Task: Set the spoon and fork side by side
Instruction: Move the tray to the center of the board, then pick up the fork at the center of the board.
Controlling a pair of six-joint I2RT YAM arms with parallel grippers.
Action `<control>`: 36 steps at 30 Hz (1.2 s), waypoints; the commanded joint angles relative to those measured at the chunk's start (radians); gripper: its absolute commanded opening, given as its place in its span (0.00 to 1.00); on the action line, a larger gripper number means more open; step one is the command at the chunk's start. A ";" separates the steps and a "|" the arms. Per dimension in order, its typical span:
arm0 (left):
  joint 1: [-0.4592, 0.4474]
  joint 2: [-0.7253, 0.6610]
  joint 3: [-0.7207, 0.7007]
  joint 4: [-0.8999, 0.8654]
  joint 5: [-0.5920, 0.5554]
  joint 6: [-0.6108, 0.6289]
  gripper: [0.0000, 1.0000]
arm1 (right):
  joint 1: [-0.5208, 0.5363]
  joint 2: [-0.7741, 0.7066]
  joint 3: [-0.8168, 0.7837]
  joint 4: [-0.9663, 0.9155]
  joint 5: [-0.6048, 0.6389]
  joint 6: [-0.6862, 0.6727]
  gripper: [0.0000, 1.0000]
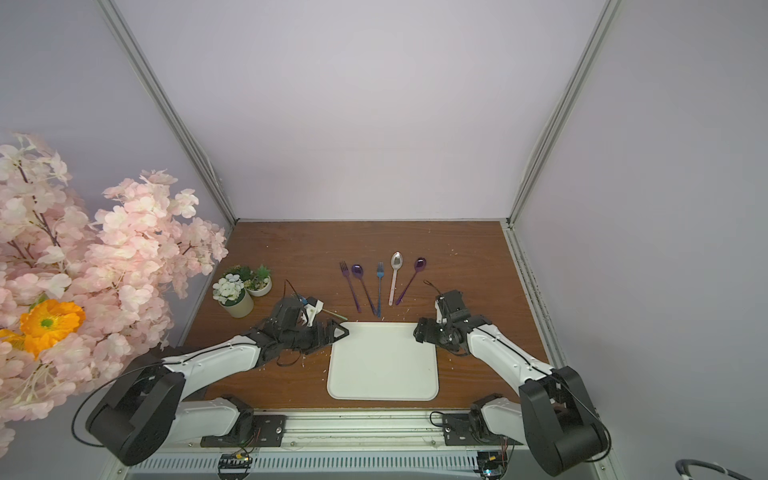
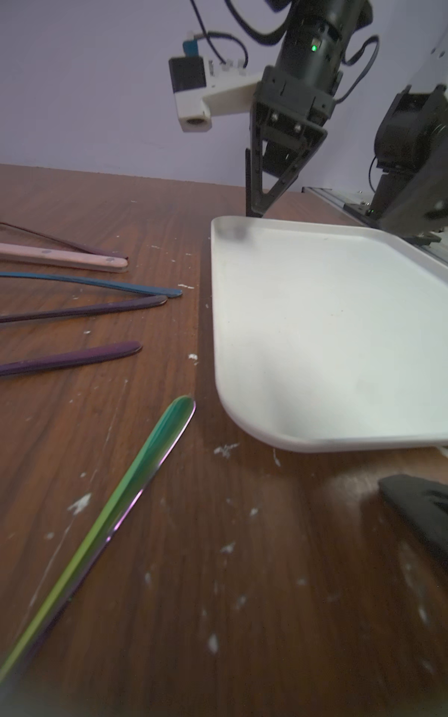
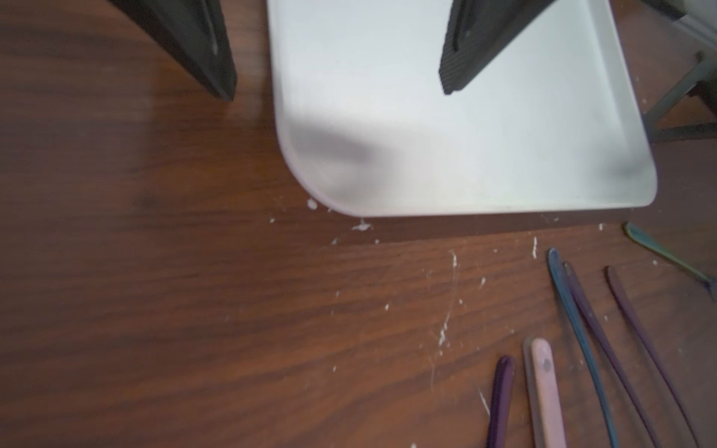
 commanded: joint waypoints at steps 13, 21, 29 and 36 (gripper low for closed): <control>0.098 -0.454 0.132 -0.354 -0.720 0.139 0.99 | 0.259 0.309 0.541 -0.127 0.262 -0.441 0.85; 0.098 -0.555 0.104 -0.379 -0.843 0.084 0.99 | 0.417 0.696 0.943 -0.179 0.221 -0.621 0.72; 0.098 -0.766 0.020 -0.390 -0.966 0.025 0.99 | 0.500 1.029 1.327 -0.263 0.040 -0.722 0.61; 0.098 -0.822 0.007 -0.384 -0.960 0.041 0.99 | 0.528 1.258 1.630 -0.366 0.010 -0.766 0.59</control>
